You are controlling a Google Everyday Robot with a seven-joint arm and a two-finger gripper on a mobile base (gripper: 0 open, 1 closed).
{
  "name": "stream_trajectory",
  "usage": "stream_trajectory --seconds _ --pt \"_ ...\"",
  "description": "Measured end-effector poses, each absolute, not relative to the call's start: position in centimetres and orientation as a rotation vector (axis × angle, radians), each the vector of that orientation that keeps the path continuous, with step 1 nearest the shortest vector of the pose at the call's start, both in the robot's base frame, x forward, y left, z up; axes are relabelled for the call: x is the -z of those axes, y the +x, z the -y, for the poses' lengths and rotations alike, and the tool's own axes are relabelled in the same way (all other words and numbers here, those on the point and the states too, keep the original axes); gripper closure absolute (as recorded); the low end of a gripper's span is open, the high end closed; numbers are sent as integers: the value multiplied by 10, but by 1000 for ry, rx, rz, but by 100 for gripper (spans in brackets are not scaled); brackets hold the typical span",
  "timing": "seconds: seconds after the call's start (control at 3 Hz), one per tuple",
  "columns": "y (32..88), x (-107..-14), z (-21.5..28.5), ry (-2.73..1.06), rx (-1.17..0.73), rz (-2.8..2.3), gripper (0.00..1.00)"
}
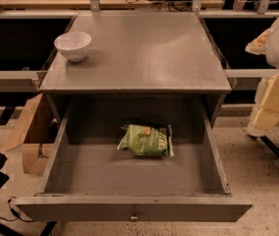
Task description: Pick green jalapeno chip bag from top drawer and place on counter
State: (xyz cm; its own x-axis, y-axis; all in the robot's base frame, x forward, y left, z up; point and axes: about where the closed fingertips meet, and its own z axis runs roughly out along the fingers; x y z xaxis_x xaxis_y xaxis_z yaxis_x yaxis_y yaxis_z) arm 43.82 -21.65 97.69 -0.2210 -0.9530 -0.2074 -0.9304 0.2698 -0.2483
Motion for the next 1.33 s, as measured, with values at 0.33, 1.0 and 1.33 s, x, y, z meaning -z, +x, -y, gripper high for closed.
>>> stream_trajectory --seconds 0.33,1.0,1.33 --pt "438 -976 216 -1722 100 -2228 0" --pt "427 -895 177 -1669 -3 -2139 0" --pt "429 -793 134 -1714 -140 -2138 0"
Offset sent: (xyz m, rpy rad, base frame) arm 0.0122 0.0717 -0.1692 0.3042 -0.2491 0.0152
